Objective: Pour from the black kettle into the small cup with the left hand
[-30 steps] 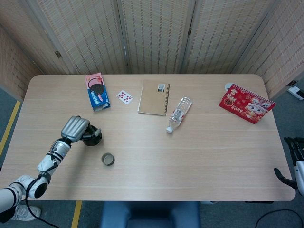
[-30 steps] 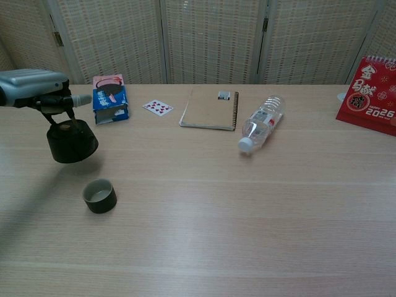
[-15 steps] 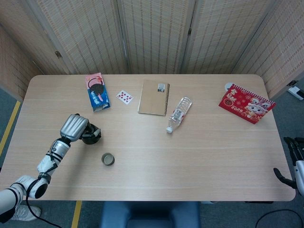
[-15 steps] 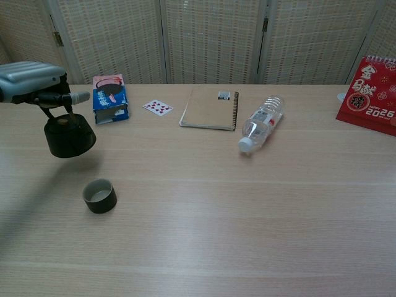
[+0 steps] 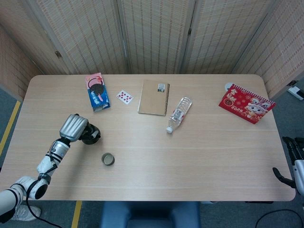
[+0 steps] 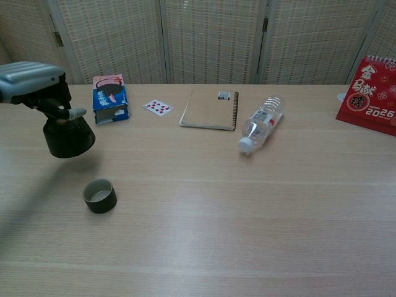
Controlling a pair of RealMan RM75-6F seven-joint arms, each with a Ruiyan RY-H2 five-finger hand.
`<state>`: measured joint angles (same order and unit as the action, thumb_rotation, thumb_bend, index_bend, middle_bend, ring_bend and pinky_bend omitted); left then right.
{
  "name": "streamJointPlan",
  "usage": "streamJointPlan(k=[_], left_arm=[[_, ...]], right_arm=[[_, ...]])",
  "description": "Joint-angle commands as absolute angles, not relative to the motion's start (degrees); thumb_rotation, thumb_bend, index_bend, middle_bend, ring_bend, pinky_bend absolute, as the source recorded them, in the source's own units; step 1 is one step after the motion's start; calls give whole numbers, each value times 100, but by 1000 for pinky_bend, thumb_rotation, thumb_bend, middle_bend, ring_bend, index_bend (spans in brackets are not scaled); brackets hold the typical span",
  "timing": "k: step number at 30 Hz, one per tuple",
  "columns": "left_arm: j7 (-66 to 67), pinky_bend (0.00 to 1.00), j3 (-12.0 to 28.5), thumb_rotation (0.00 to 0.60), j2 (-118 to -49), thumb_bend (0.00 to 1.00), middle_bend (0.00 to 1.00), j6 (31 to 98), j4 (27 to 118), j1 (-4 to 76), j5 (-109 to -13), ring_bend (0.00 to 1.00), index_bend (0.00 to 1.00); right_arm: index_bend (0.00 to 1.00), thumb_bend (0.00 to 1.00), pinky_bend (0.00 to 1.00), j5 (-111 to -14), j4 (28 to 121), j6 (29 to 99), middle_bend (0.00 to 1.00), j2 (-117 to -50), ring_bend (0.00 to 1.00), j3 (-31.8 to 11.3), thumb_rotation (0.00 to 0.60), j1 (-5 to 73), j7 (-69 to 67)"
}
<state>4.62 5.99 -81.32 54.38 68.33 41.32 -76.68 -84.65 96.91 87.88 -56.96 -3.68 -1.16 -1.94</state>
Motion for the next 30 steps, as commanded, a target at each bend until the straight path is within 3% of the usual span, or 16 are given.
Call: streamJointPlan(k=[1, 18, 30], left_arm=[[473, 523, 578, 298, -8113, 465, 1000, 5451, 6863, 4110, -7690, 921, 995], [586, 523, 404, 303, -7844, 482, 1000, 5747, 7397, 3959, -8101, 919, 995], [947, 523, 253, 374, -7822, 483, 1000, 6178, 7552, 3821, -8539, 920, 995]], right_arm=[[33, 289, 0, -8466, 9689, 8788, 130, -5700, 250, -368, 600, -113, -193], [34, 290, 0, -8477, 9679, 8744, 139, -5722, 249, -368, 600, -70, -195], [34, 290, 0, -8501, 9673, 8765, 139, -5719, 249, -358, 600, -73, -205]])
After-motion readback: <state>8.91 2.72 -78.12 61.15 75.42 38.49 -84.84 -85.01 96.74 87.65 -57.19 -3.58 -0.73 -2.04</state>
